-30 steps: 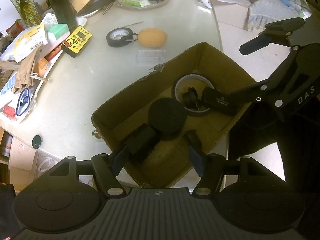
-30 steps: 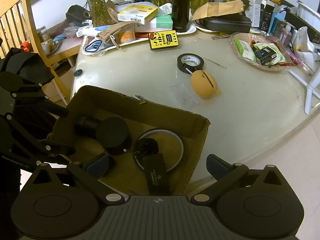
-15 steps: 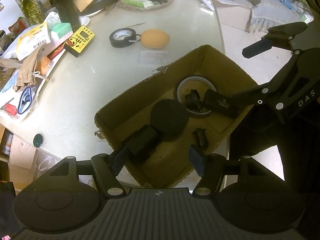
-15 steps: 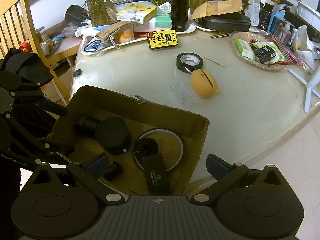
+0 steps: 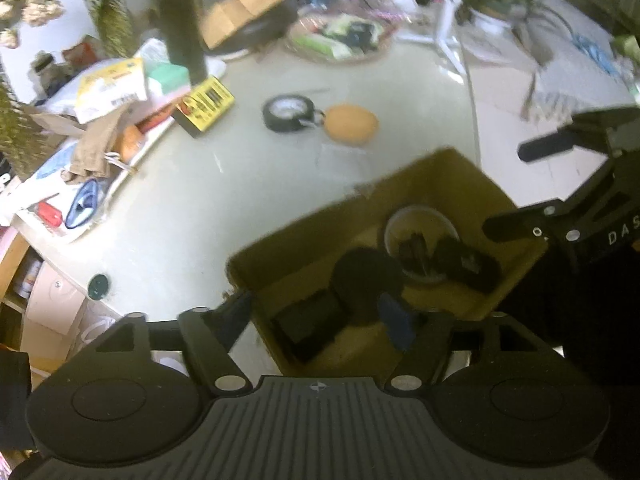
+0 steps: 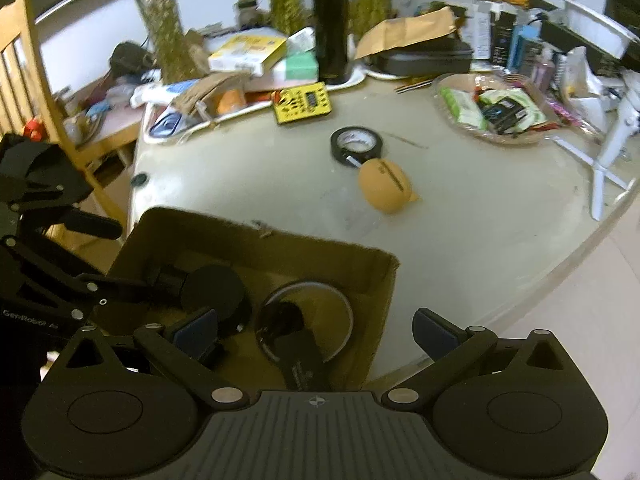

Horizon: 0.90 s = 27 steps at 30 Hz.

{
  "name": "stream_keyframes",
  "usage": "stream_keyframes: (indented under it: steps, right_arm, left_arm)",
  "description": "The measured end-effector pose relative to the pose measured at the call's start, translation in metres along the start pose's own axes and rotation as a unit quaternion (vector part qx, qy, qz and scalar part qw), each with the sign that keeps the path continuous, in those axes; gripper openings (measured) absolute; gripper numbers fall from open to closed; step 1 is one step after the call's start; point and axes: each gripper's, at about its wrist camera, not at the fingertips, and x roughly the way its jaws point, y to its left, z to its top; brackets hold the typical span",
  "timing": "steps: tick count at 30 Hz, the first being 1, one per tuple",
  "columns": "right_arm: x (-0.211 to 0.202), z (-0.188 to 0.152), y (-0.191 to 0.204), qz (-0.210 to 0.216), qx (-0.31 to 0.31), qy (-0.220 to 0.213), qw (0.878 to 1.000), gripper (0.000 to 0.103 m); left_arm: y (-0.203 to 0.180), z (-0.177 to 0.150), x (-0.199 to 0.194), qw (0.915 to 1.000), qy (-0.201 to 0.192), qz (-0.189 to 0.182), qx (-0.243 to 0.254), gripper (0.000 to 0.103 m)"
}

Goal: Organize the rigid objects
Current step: 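Open both grippers and withdraw them from the box, then grasp the yellow slotted piggy bank with the right gripper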

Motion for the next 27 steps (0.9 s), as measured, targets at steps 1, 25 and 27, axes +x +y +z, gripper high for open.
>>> stream_keyframes:
  steps: [1,25,27]
  right_arm:
    - [-0.001,0.000,-0.001,-0.003,0.005,-0.005,1.000,0.103]
    - [-0.008,0.007,-0.021,-0.076,0.078,-0.078,0.991,0.103]
    - [-0.008,0.007,-0.021,-0.079,0.079,-0.080,0.991,0.103]
  left_arm:
    - [0.001,0.001,-0.002,0.9999,-0.009,0.005,-0.006,0.077]
    - [0.031,0.008,-0.013,0.9770,-0.105,0.127,-0.135,0.084]
    - [0.031,0.008,-0.012,0.9764,-0.106,0.131,-0.135,0.084]
